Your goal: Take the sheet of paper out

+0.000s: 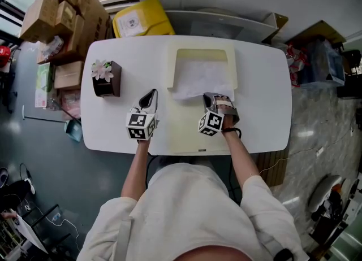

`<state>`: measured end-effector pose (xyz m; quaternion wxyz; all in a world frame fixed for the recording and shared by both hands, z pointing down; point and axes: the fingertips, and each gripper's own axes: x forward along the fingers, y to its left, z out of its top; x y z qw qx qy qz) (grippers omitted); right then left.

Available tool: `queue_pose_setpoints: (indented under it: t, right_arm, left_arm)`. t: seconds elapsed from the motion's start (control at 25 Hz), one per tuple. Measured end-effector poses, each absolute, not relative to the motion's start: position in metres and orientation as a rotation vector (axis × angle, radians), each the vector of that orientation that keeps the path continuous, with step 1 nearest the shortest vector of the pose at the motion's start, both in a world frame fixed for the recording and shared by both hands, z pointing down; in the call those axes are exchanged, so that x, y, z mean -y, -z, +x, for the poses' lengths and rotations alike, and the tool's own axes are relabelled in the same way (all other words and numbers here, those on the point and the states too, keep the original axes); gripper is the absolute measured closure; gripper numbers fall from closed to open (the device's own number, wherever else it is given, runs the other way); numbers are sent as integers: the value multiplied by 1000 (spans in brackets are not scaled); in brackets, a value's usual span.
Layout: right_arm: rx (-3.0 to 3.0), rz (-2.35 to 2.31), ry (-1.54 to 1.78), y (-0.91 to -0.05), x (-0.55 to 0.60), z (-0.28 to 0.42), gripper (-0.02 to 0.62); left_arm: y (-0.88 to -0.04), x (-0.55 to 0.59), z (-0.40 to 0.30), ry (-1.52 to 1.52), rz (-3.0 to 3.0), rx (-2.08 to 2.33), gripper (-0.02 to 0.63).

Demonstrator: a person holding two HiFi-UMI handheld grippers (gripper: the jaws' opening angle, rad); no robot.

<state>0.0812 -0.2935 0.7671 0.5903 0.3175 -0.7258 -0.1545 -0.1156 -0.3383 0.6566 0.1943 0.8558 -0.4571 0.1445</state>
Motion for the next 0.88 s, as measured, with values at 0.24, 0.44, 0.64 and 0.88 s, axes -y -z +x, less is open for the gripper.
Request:
queue_pose_setpoints:
  t: [0.24, 0.44, 0.64, 0.88]
  right_arm:
    - [1689, 780, 386, -741, 289, 84, 595]
    - [1687, 834, 421, -713, 296, 87, 595]
    - [1682, 870, 452, -690, 304, 93, 595]
    - [1678, 905, 476, -669, 310, 98, 594]
  left_arm:
    - [-631, 345, -109, -367, 2443, 1297, 600]
    - [-611, 352, -103, -347, 2481, 1305, 600]
    - [-593, 362, -96, -327, 2517, 1309, 600]
    - [-577, 367, -88, -306, 2547, 1310, 600]
